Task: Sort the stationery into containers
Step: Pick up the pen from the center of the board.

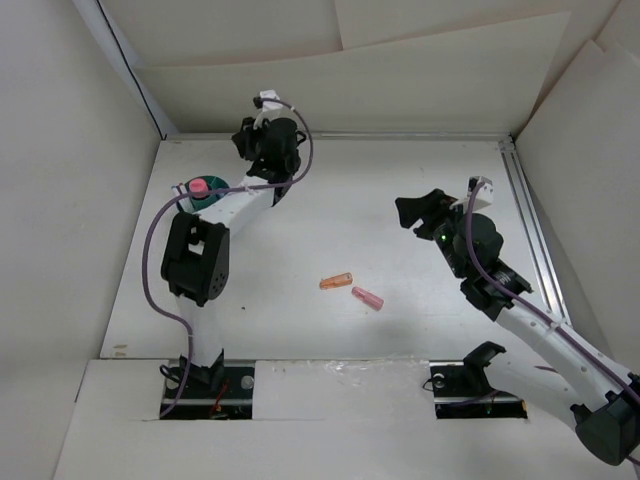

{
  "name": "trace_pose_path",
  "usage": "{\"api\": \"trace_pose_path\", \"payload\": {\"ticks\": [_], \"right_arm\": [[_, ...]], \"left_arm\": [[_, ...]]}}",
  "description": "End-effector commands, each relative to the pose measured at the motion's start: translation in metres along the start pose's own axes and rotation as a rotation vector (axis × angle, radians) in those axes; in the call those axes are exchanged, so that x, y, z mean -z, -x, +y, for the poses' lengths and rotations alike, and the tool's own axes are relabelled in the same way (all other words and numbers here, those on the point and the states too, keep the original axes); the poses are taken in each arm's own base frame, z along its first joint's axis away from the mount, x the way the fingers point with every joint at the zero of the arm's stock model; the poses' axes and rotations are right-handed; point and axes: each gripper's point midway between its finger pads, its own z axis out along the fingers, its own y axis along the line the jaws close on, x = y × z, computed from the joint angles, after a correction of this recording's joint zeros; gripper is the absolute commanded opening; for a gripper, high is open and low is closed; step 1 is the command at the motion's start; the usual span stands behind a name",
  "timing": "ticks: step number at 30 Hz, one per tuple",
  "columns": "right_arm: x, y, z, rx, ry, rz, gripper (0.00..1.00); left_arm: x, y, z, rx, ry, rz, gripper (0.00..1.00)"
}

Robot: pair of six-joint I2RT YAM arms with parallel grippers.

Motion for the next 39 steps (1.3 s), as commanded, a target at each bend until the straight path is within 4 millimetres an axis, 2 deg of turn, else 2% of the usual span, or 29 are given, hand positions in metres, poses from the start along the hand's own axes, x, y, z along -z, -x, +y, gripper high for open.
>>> {"api": "trace_pose_path", "payload": {"ticks": [1, 2, 3, 4, 5, 6, 8, 9, 10, 11, 13, 14, 15, 16, 17, 18, 19, 20, 22, 23, 24, 28, 30, 33, 36, 37, 39], "right_arm": [[0.0, 0.019, 0.013, -0.01, 0.043, -0.061, 0.68], [-0.002, 0.018, 0.011, -0.007, 0.031, -0.059, 0.61], [-0.002, 0.018, 0.01, -0.007, 0.031, -0.059, 0.56], [-0.003, 0.019, 0.009, -0.007, 0.021, -0.067, 0.49], [-0.005, 0.016, 0.007, -0.004, 0.015, -0.059, 0.42], [-0.005, 0.014, 0.006, -0.001, 0.008, -0.051, 0.29], [-0.006, 0.018, 0.007, -0.001, 0.001, -0.056, 0.18], [-0.008, 0.012, 0.003, 0.008, -0.016, -0.035, 0.12], [-0.01, 0.014, 0.003, 0.008, -0.024, -0.041, 0.1], [-0.009, 0.012, 0.001, 0.012, -0.031, -0.033, 0.1], [-0.012, 0.014, -0.003, 0.006, -0.052, -0.038, 0.09], [-0.012, 0.015, -0.004, 0.006, -0.061, -0.044, 0.09], [-0.011, 0.013, -0.006, 0.01, -0.068, -0.035, 0.06], [-0.012, 0.014, -0.008, 0.01, -0.08, -0.045, 0.05], [-0.011, 0.014, -0.011, 0.004, -0.096, -0.045, 0.03], [-0.011, 0.017, -0.009, 0.001, -0.09, -0.052, 0.03], [-0.011, 0.017, -0.012, 0.005, -0.106, -0.051, 0.03], [-0.011, 0.018, -0.014, 0.005, -0.115, -0.058, 0.02], [-0.006, 0.023, -0.013, 0.001, -0.115, -0.073, 0.02], [-0.006, 0.023, -0.013, -0.008, -0.114, -0.073, 0.02], [-0.006, 0.023, -0.013, -0.008, -0.114, -0.073, 0.03], [-0.004, 0.028, -0.012, -0.013, -0.116, -0.089, 0.11], [-0.004, 0.028, -0.012, -0.013, -0.116, -0.089, 0.19], [-0.004, 0.028, -0.012, -0.013, -0.116, -0.089, 0.28], [-0.004, 0.03, -0.015, -0.013, -0.123, -0.095, 0.3], [-0.004, 0.03, -0.015, -0.013, -0.123, -0.095, 0.3], [-0.004, 0.029, -0.014, -0.013, -0.116, -0.089, 0.3]], "left_arm": [[0.039, 0.057, -0.008, 0.211, -0.185, 0.018, 0.16], [0.056, 0.048, -0.019, 0.152, -0.25, 0.063, 0.14], [0.069, 0.06, -0.032, 0.18, -0.337, 0.075, 0.13], [0.081, 0.06, -0.038, 0.184, -0.381, 0.1, 0.08], [0.101, 0.06, -0.05, 0.22, -0.437, 0.134, 0.07], [0.121, 0.046, -0.06, 0.169, -0.519, 0.191, 0.07], [0.151, 0.033, -0.071, 0.161, -0.628, 0.256, 0.02], [0.174, 0.023, -0.079, 0.169, -0.689, 0.305, 0.02], [0.196, -0.005, -0.089, 0.138, -0.787, 0.378, 0.02], [0.212, -0.016, -0.093, 0.137, -0.852, 0.414, 0.0], [0.249, -0.024, -0.094, 0.152, -0.978, 0.447, 0.0], [0.272, -0.056, -0.096, 0.101, -1.066, 0.513, 0.0], [0.288, -0.064, -0.095, 0.095, -1.118, 0.537, 0.0], [0.313, -0.066, -0.095, 0.086, -1.194, 0.539, 0.0], [0.328, -0.088, -0.093, 0.033, -1.222, 0.573, 0.0], [0.341, -0.09, -0.09, 0.016, -1.247, 0.569, 0.02], [0.368, -0.096, -0.091, -0.024, -1.297, 0.563, 0.03], [0.381, -0.105, -0.09, -0.068, -1.313, 0.574, 0.03], [0.397, -0.126, -0.092, -0.188, -1.311, 0.536, 0.09], [0.412, -0.137, -0.087, -0.256, -1.312, 0.532, 0.11], [0.413, -0.136, -0.09, -0.273, -1.288, 0.512, 0.13], [0.415, -0.156, -0.095, -0.315, -1.276, 0.524, 0.21], [0.417, -0.156, -0.098, -0.313, -1.292, 0.516, 0.35], [0.415, -0.172, -0.098, -0.343, -1.28, 0.53, 0.44], [0.407, -0.181, -0.099, -0.317, -1.245, 0.534, 0.44], [0.404, -0.17, -0.101, -0.262, -1.25, 0.524, 0.44], [0.395, -0.173, -0.1, -0.25, -1.245, 0.542, 0.44]]}}
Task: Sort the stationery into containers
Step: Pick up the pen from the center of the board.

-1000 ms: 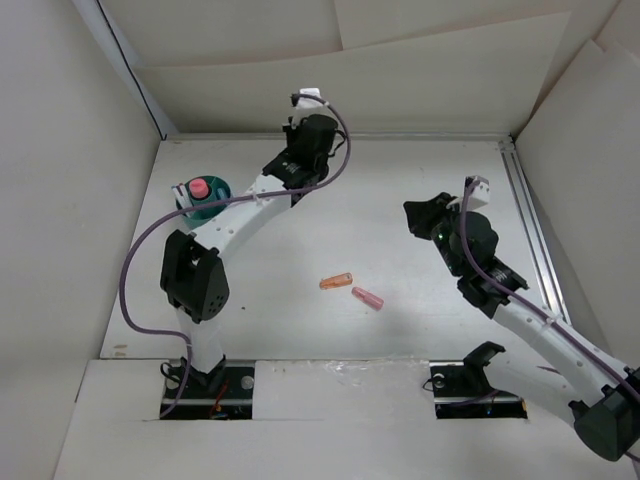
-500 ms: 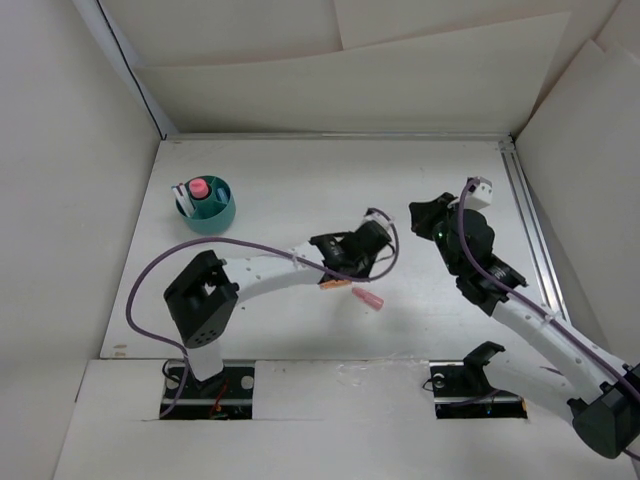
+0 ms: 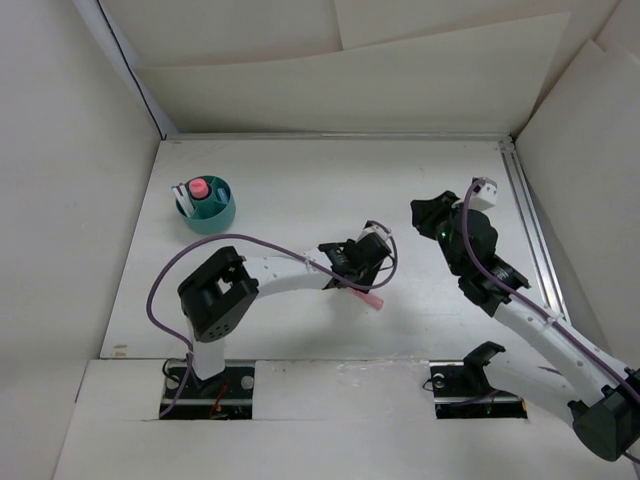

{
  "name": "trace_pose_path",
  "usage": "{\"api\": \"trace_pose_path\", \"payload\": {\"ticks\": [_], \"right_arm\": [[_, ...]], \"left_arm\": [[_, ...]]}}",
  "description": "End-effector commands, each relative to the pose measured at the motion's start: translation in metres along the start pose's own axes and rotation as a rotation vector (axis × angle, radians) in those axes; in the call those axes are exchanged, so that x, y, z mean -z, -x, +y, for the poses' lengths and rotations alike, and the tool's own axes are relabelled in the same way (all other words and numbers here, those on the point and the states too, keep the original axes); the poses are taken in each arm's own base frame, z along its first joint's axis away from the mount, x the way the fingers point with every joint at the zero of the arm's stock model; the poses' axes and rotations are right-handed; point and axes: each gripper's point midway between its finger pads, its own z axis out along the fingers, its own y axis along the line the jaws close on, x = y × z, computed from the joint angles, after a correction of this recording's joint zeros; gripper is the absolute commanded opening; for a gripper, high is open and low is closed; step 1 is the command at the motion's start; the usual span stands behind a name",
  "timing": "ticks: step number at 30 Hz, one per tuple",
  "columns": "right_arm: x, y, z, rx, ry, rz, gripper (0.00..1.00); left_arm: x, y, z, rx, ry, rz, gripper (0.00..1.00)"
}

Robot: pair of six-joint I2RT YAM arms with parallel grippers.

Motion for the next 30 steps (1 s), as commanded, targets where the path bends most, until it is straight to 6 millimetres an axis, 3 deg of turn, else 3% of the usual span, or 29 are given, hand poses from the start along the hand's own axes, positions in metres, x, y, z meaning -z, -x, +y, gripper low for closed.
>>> {"api": "trace_pose_path", "payload": {"ticks": [1, 16, 30], "right_arm": [[0.003, 0.027, 0.014, -0.032, 0.028, -0.063, 0.3], [0.004, 0.025, 0.016, -0.022, 0.042, -0.051, 0.3], [0.004, 0.023, 0.018, -0.022, 0.056, -0.04, 0.31]], "left_arm": [[0.001, 0.01, 0.014, 0.051, 0.002, -0.037, 0.44], [-0.007, 0.001, 0.038, -0.057, 0.136, 0.015, 0.42], [-0.019, -0.009, 0.034, -0.085, 0.122, 0.051, 0.44]]}}
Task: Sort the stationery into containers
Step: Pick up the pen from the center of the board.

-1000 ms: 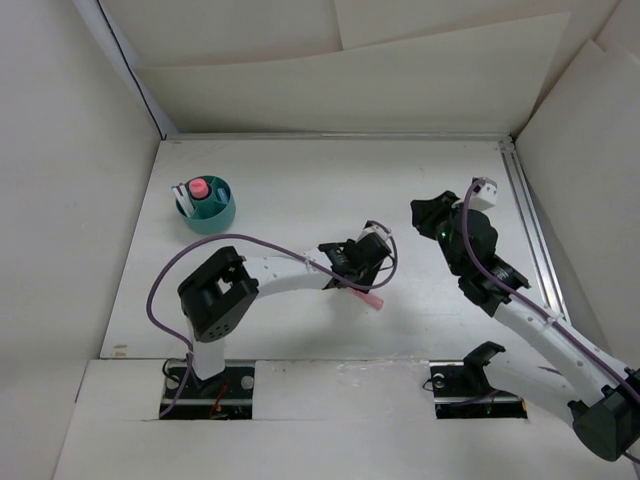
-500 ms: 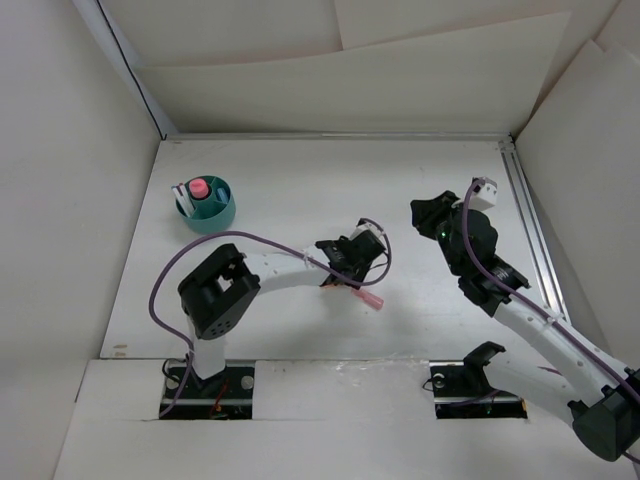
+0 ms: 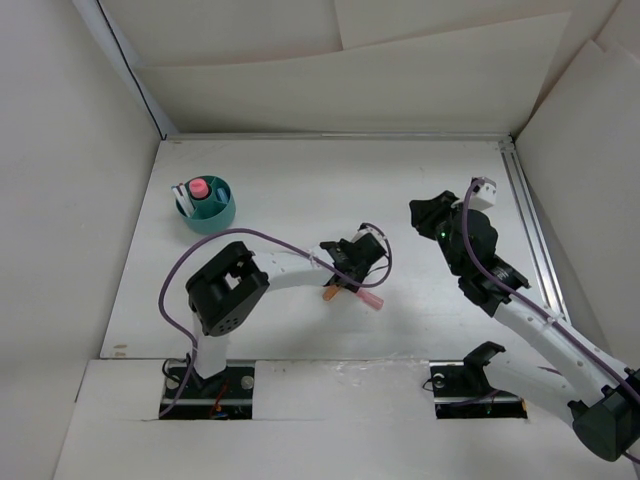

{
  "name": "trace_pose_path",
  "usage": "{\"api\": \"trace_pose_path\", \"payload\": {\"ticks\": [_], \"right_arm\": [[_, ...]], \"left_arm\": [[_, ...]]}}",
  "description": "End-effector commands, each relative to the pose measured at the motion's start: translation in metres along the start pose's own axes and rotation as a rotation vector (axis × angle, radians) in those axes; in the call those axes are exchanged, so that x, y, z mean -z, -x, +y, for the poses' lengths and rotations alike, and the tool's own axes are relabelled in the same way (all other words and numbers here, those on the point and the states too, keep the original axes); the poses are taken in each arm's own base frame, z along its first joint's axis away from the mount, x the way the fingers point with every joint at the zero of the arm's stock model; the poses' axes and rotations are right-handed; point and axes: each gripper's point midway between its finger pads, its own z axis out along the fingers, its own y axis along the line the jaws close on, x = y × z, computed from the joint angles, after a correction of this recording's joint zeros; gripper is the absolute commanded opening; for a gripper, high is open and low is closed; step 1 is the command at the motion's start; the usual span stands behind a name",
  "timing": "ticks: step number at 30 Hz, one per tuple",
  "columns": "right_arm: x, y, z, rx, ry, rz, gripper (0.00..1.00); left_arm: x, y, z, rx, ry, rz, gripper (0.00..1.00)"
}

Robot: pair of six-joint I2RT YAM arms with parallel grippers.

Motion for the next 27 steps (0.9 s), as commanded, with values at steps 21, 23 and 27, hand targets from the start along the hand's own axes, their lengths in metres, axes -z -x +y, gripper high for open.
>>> {"api": "trace_pose_path", "payload": {"ticks": [21, 23, 27], "right_arm": [[0.007, 0.027, 0.019, -0.025, 0.057, -0.052, 0.31], [0.007, 0.027, 0.019, -0.025, 0.057, -0.052, 0.31], [0.007, 0.027, 0.019, -0.025, 0.057, -0.052, 0.31]], "left_arm": [[0.013, 0.043, 0.027, 0.148, 0.059, -0.102, 0.0], [0.023, 0.064, 0.043, 0.234, 0.057, -0.162, 0.0], [0.046, 0.11, 0.107, 0.484, 0.05, -0.3, 0.0]]}}
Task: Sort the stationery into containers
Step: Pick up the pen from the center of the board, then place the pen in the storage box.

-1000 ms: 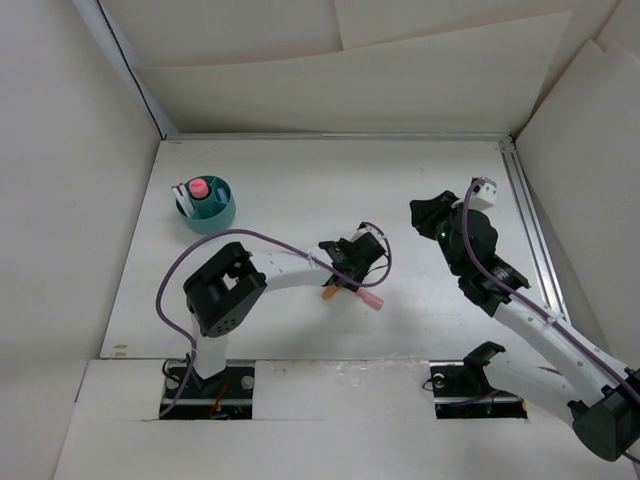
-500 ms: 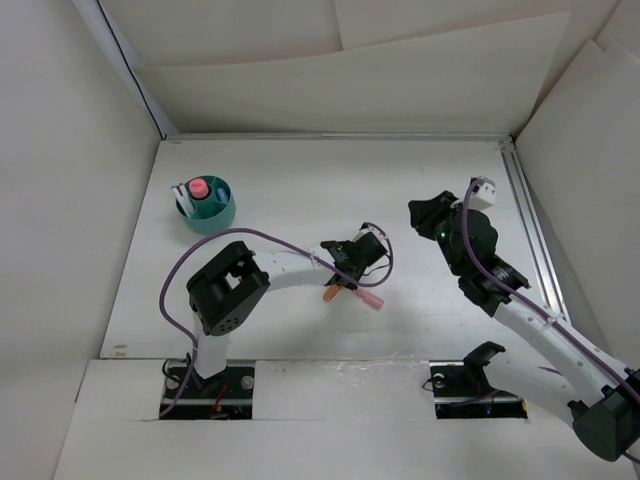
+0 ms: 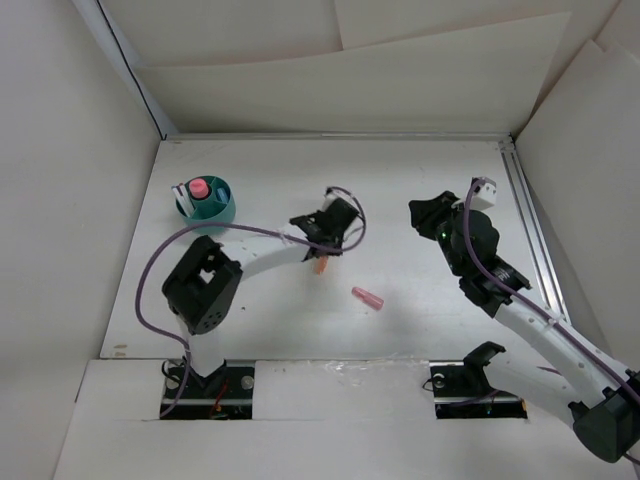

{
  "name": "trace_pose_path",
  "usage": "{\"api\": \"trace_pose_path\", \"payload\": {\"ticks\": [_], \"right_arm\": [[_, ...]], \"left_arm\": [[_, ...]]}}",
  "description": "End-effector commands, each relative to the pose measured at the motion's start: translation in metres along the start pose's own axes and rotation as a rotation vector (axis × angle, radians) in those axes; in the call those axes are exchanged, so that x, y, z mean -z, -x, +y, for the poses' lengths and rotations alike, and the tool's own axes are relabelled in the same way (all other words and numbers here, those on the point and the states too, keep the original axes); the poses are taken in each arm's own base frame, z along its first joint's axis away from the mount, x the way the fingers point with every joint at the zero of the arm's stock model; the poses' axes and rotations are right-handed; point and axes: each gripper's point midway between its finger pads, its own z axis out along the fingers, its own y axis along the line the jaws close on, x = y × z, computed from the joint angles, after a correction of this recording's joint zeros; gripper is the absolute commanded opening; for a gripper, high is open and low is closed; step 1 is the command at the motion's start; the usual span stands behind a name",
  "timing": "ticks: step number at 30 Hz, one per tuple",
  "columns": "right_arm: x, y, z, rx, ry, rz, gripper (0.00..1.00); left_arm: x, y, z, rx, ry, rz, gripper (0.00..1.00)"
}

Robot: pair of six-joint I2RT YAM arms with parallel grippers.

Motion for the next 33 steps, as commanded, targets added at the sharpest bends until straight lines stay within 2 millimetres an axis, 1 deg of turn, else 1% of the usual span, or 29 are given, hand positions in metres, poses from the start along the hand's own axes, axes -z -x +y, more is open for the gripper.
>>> {"api": "trace_pose_path", "payload": {"ticks": [1, 2, 3, 4, 6, 8, 10, 11, 12, 13, 14, 15, 16, 17, 18, 19, 20, 21, 22, 23, 24, 25, 26, 27, 29, 30, 31, 32, 33], "right_arm": [[0.004, 0.026, 0.016, -0.021, 0.039, -0.058, 0.31], [0.004, 0.026, 0.016, -0.021, 0.039, -0.058, 0.31], [0.004, 0.026, 0.016, -0.021, 0.039, -0.058, 0.31], [0.004, 0.026, 0.016, -0.021, 0.039, -0.058, 0.31], [0.004, 0.026, 0.016, -0.021, 0.039, -0.058, 0.31], [0.004, 0.026, 0.016, -0.021, 0.039, -0.058, 0.31], [0.004, 0.026, 0.016, -0.021, 0.039, -0.058, 0.31], [0.004, 0.026, 0.016, -0.021, 0.039, -0.058, 0.31], [0.004, 0.026, 0.016, -0.021, 0.039, -0.058, 0.31], [0.004, 0.026, 0.016, -0.021, 0.039, -0.058, 0.31], [0.004, 0.026, 0.016, -0.021, 0.039, -0.058, 0.31], [0.004, 0.026, 0.016, -0.021, 0.039, -0.058, 0.31], [0.005, 0.025, 0.017, -0.021, 0.046, -0.052, 0.31], [0.005, 0.025, 0.017, -0.021, 0.046, -0.052, 0.31], [0.005, 0.025, 0.017, -0.021, 0.046, -0.052, 0.31], [0.005, 0.025, 0.017, -0.021, 0.046, -0.052, 0.31], [0.005, 0.025, 0.017, -0.021, 0.046, -0.052, 0.31], [0.005, 0.025, 0.017, -0.021, 0.046, -0.052, 0.31], [0.005, 0.025, 0.017, -0.021, 0.046, -0.052, 0.31], [0.005, 0.025, 0.017, -0.021, 0.046, -0.052, 0.31], [0.005, 0.025, 0.017, -0.012, 0.046, -0.052, 0.31], [0.005, 0.025, 0.017, -0.012, 0.046, -0.052, 0.31], [0.004, 0.027, 0.018, -0.015, 0.051, -0.059, 0.31], [0.004, 0.027, 0.018, -0.015, 0.051, -0.059, 0.31], [0.005, 0.026, 0.02, -0.015, 0.058, -0.054, 0.31], [0.005, 0.026, 0.02, -0.015, 0.058, -0.053, 0.31], [0.005, 0.026, 0.02, -0.015, 0.058, -0.053, 0.31], [0.005, 0.026, 0.02, -0.015, 0.058, -0.053, 0.31], [0.005, 0.026, 0.02, -0.015, 0.058, -0.053, 0.31]], "left_arm": [[0.041, 0.095, 0.039, 0.289, -0.025, -0.242, 0.0], [0.045, 0.109, 0.05, 0.329, -0.01, -0.273, 0.0], [0.047, 0.118, 0.06, 0.369, 0.002, -0.302, 0.0], [0.053, 0.139, 0.078, 0.427, 0.009, -0.359, 0.01], [0.061, 0.163, 0.101, 0.511, 0.041, -0.429, 0.01], [0.066, 0.187, 0.142, 0.605, 0.119, -0.514, 0.02], [0.07, 0.199, 0.169, 0.672, 0.165, -0.57, 0.04], [0.072, 0.205, 0.188, 0.703, 0.207, -0.606, 0.06], [0.08, 0.214, 0.204, 0.729, 0.264, -0.646, 0.06], [0.086, 0.218, 0.215, 0.737, 0.306, -0.67, 0.06], [0.082, 0.22, 0.226, 0.728, 0.36, -0.677, 0.07], [0.088, 0.223, 0.244, 0.735, 0.439, -0.71, 0.07], [0.093, 0.23, 0.25, 0.723, 0.469, -0.731, 0.09], [0.094, 0.229, 0.262, 0.714, 0.517, -0.731, 0.09], [0.089, 0.228, 0.277, 0.689, 0.571, -0.721, 0.09], [0.093, 0.234, 0.288, 0.693, 0.605, -0.734, 0.09], [0.093, 0.234, 0.297, 0.692, 0.623, -0.732, 0.09], [0.088, 0.231, 0.316, 0.707, 0.66, -0.723, 0.09], [0.091, 0.23, 0.325, 0.703, 0.681, -0.715, 0.09], [0.086, 0.226, 0.332, 0.705, 0.697, -0.704, 0.09], [0.086, 0.225, 0.338, 0.711, 0.702, -0.702, 0.09], [0.084, 0.222, 0.35, 0.712, 0.724, -0.699, 0.09], [0.084, 0.222, 0.35, 0.698, 0.729, -0.693, 0.09], [0.079, 0.215, 0.357, 0.699, 0.756, -0.677, 0.09], [0.077, 0.21, 0.361, 0.677, 0.797, -0.672, 0.09], [0.071, 0.203, 0.363, 0.651, 0.82, -0.644, 0.09], [0.072, 0.205, 0.363, 0.646, 0.821, -0.65, 0.09], [0.071, 0.201, 0.365, 0.648, 0.835, -0.65, 0.09], [0.064, 0.196, 0.365, 0.627, 0.842, -0.625, 0.09]]}}
